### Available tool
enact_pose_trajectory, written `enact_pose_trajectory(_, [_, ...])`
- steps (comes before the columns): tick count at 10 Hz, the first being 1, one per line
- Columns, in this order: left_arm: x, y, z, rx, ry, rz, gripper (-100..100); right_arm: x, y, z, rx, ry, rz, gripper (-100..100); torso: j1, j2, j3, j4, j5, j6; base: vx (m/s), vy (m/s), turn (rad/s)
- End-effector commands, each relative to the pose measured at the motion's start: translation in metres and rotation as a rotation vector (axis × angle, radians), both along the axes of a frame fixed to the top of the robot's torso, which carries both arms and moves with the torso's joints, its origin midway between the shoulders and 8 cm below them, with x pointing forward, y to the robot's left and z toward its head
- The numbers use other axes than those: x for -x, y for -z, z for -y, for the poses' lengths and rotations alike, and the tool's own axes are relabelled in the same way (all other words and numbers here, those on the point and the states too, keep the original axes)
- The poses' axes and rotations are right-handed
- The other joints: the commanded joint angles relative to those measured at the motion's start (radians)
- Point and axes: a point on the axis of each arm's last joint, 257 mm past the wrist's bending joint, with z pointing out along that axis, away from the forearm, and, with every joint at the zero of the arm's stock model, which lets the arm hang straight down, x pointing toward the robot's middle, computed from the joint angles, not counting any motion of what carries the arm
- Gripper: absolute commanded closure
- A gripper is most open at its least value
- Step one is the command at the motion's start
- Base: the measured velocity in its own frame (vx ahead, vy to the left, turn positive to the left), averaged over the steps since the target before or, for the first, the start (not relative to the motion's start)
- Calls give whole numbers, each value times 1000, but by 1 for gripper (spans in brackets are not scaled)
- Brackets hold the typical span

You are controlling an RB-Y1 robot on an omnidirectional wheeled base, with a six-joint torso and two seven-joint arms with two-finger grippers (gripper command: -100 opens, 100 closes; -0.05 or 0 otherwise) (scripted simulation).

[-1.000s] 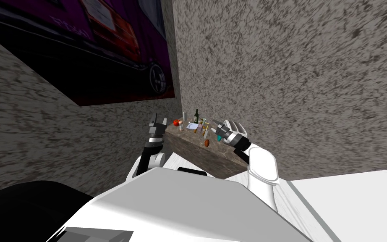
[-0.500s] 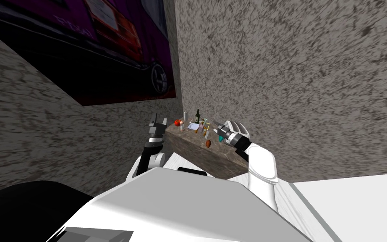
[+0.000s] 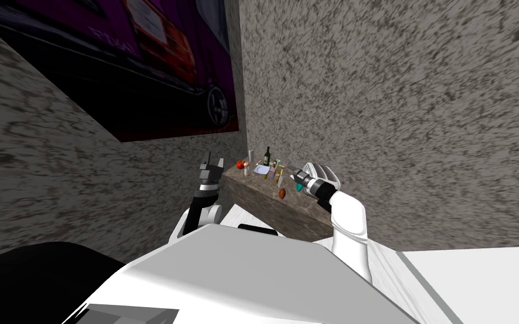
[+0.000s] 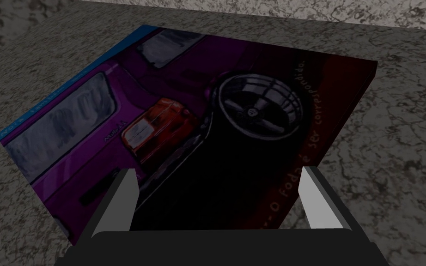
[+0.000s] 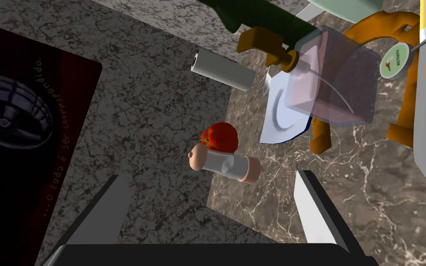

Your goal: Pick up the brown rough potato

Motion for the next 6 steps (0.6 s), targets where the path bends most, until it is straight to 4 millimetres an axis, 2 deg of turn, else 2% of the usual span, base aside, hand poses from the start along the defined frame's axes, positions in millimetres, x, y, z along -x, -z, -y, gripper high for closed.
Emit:
enact_pose_trajectory(1, [0, 0, 0, 0, 0, 0, 0, -1, 4, 8, 33, 26, -8, -100, 0, 0, 0, 0, 0, 0, 4, 19, -10])
enact_pose_trajectory(2, [0, 0, 0, 0, 0, 0, 0, -3, 16, 19, 95, 41, -28, -100, -1, 1, 0, 0, 0, 0, 1, 35, 75])
enact_pose_trajectory(4, [0, 0, 0, 0, 0, 0, 0, -6, 20, 29, 126, 74, -36, -100, 0, 1, 0, 0, 0, 0, 8, 27, 21])
enact_pose_trajectory(5, [0, 0, 0, 0, 0, 0, 0, -6, 33, 41, 185, 90, -62, -100, -1, 1, 0, 0, 0, 0, 16, 39, 76])
enact_pose_trajectory(6, [0, 0, 0, 0, 0, 0, 0, -8, 37, 50, 211, 117, -70, -100, 0, 0, 0, 0, 0, 0, 11, 40, 42])
